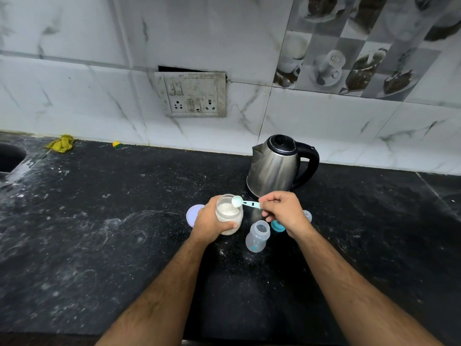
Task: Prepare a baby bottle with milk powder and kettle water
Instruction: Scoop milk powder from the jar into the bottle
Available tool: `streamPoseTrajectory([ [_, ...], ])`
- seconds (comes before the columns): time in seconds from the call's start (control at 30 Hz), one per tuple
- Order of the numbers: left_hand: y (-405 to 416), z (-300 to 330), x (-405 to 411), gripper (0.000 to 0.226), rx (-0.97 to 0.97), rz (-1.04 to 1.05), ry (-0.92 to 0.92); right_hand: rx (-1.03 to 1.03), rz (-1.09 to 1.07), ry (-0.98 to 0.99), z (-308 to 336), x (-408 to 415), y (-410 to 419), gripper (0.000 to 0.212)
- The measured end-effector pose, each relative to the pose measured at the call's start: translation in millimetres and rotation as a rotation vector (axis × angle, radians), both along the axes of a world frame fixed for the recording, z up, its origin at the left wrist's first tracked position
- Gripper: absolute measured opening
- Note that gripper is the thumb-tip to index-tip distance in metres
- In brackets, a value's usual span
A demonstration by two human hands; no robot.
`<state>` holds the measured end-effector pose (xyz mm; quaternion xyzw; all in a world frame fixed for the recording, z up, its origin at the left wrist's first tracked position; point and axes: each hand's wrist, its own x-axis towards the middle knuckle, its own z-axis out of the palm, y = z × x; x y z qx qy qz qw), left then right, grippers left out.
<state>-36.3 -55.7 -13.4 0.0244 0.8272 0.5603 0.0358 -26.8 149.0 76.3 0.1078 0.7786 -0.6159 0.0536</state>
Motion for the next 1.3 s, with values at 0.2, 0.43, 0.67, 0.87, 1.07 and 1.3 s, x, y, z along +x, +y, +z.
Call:
streamPoseTrajectory([
  [0.2, 0.4, -11.0, -5.2, 0.091, -0.018, 0.021, -0.001, -0.151, -0.085, 0.006, -6.6, 22.6, 20.0, 0.011],
  [0.43, 3.8, -13.5, 20.9, 0.11, -0.006, 0.197, -0.013, -0.101, -0.164, 0.037, -20.6, 51.3, 49.7, 0.015],
  [0.67, 32.1, -33.7, 82.5, 0.043, -0.16, 0.174, 0.131, -0.034, -0.167, 0.055, -25.7, 64.9, 55.7, 0.021],
  [0.87, 64.0, -26.9, 72.1, 0.07, -0.119, 0.002, 0.067, 0.126, -0.166, 0.11, -28.0, 66.7, 46.9, 0.03],
  [1.07, 77.1, -20.4, 57.3, 0.075, -0.067, 0.025, 0.017, 0.42, -0.128, 0.294, -31.8, 74.5, 42.2, 0.026],
  [1.3, 77.3, -13.8, 56.8, 0.057, -0.007, 0.0, 0.051, 0.691, 0.019, 0.5, -27.5, 84.0, 40.1, 0.013],
])
